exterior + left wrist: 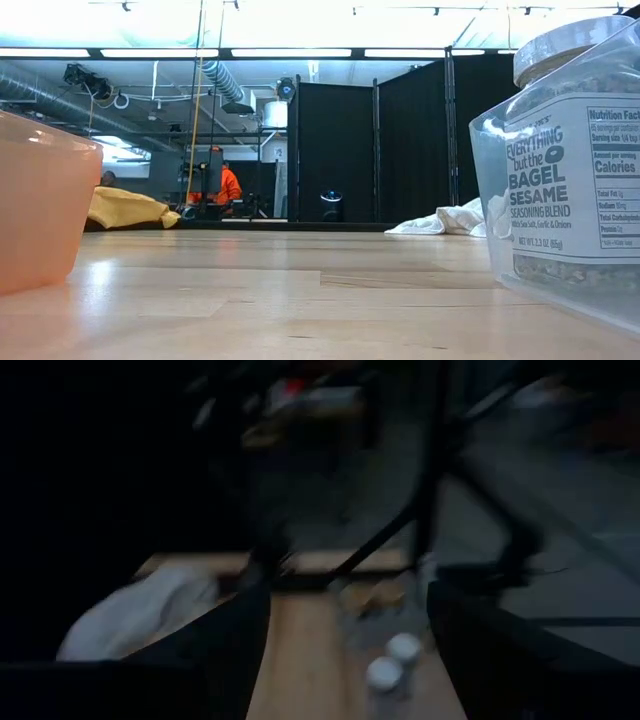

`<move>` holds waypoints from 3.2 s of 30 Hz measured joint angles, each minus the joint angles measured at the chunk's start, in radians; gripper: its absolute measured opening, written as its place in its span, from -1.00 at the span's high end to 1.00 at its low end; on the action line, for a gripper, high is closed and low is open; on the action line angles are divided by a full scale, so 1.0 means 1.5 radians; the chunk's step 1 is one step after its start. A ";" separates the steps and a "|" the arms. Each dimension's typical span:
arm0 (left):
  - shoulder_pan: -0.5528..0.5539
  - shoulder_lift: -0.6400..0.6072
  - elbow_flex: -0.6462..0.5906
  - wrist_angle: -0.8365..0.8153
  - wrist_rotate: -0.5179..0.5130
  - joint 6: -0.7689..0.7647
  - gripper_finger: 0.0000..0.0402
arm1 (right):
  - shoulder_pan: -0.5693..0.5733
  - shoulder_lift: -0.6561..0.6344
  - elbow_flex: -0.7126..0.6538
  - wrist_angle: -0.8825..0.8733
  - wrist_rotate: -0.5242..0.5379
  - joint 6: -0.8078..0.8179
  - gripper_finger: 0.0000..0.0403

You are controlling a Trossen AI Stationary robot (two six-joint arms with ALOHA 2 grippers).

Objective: Sort spices by type
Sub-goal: Return to Home Position

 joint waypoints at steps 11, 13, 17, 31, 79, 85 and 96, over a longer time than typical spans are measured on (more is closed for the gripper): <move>0.005 -0.208 -0.225 0.208 0.133 0.095 -0.37 | 0.000 -0.096 -0.004 -0.041 -0.025 -0.025 -0.10; 0.005 -0.252 -0.280 0.270 0.139 0.102 -0.37 | 0.000 -0.113 -0.023 -0.025 -0.054 -0.053 -0.10; 0.005 -0.332 -0.395 0.372 0.153 0.104 -0.37 | 0.000 -0.175 -0.106 0.050 -0.101 -0.083 -0.09; 0.005 -0.491 -0.624 0.570 0.191 0.079 -0.37 | -0.003 -0.416 -0.425 0.353 -0.213 -0.189 -0.10; 0.004 -0.506 -0.977 0.829 0.175 -0.090 -0.37 | -0.009 -0.424 -0.942 0.610 -0.143 -0.074 -0.11; 0.004 -0.506 -0.977 0.809 0.143 -0.113 -0.37 | -0.009 -0.424 -0.942 0.609 -0.143 -0.136 -0.15; 0.004 -0.506 -0.978 0.825 0.337 -0.190 -0.37 | -0.009 -0.423 -0.942 0.562 -0.143 -0.148 -0.21</move>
